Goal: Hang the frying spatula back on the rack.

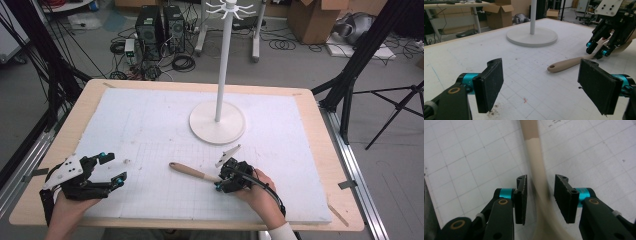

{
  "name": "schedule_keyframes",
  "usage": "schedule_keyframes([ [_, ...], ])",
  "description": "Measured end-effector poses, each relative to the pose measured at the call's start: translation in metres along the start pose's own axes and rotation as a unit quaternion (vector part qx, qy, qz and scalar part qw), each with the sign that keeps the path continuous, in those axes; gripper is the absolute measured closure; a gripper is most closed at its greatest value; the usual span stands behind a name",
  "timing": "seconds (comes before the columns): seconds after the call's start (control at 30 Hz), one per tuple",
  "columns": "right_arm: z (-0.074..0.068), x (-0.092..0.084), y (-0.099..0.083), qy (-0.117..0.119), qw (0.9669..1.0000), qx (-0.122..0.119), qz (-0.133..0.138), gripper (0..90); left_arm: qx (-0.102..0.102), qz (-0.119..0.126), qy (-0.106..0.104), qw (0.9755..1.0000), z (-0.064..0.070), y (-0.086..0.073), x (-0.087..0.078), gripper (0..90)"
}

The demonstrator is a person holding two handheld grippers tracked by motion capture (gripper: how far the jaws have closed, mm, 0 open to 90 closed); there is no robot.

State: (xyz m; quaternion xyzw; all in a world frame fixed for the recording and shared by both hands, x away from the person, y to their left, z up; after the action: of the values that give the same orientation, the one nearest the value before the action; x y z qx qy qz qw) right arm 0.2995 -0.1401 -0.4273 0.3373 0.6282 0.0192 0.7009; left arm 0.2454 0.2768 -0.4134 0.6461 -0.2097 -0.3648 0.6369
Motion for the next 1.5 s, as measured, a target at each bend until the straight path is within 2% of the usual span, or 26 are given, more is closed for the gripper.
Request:
schedule_keyframes([
  [0.1, -0.0036, 0.0007, 0.0021, -0.006, 0.9999, -0.011, -0.009, 58.8, 0.0, 0.0, -0.001, 1.0, 0.0002, -0.0002, 0.0006, 21.1],
  [0.33, -0.004, 0.0009, 0.0039, -0.008, 0.9997, -0.012, -0.017, 59.8, -0.001, 0.001, 0.0, 1.0, 0.0003, 0.0, -0.0001, 21.2],
  [0.57, -0.0033, 0.0013, 0.0022, -0.007, 0.9999, -0.014, -0.005, 63.2, 0.0, -0.001, 0.0, 1.0, 0.0006, -0.0006, 0.0011, 21.1],
  [0.77, -0.0021, 0.0011, -0.0032, -0.005, 0.9998, -0.012, 0.017, 65.8, -0.001, -0.003, -0.001, 1.0, 0.0013, -0.0012, 0.0023, 21.1],
  [1.0, -0.0033, 0.0013, -0.0033, -0.005, 0.9997, -0.016, 0.018, 72.3, -0.002, -0.002, -0.001, 1.0, 0.0019, -0.0011, 0.0028, 21.1],
  [1.17, -0.0021, 0.001, -0.0034, 0.0, 0.9997, -0.015, 0.018, 73.6, -0.002, -0.003, -0.003, 1.0, 0.0025, -0.0008, 0.0028, 21.2],
  [1.33, -0.0016, 0.0008, -0.0026, -0.002, 0.9995, -0.025, 0.017, 75.9, -0.003, -0.002, -0.002, 1.0, 0.0023, -0.001, 0.0027, 21.2],
  [1.5, -0.0001, 0.0006, -0.0007, 0.0, 0.9997, -0.021, 0.011, 77.0, -0.004, -0.006, -0.004, 1.0, 0.0022, -0.0014, 0.0034, 21.3],
])
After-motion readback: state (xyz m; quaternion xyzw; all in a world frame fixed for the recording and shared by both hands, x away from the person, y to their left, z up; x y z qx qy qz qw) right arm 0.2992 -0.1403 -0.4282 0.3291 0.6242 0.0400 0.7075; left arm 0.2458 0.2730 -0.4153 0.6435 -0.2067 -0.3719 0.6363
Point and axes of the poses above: each handheld gripper's, and its own axes: x roughly forward along the jaws, y roughly out of its top, z roughly to its right, the point moved 1 cm from there along x, roughly forward along the jaws, and after that the axes turned 3 degrees about -x, right-handed, at the moved point
